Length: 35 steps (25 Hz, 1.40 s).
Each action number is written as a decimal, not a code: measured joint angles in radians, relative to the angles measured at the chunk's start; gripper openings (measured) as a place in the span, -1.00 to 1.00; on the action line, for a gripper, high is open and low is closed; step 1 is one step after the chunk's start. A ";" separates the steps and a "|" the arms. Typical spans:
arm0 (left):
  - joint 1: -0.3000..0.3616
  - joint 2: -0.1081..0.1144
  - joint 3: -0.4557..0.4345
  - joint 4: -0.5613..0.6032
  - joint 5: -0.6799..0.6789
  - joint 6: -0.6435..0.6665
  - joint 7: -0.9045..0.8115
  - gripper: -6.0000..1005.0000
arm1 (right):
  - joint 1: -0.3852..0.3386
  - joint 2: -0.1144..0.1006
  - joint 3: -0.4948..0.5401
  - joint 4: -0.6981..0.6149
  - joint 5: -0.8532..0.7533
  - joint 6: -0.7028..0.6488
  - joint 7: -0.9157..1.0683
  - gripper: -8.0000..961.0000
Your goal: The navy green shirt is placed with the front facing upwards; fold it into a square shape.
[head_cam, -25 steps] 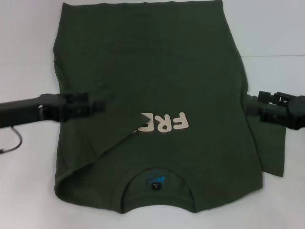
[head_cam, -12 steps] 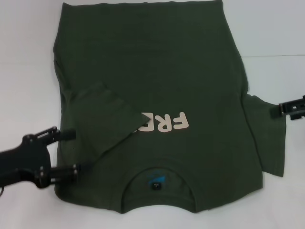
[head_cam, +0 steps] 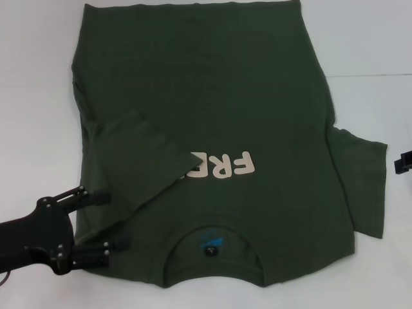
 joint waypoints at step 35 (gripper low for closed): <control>-0.028 -0.010 0.013 -0.029 0.018 -0.027 0.050 0.86 | 0.044 -0.018 -0.029 0.346 -0.005 0.232 0.065 0.71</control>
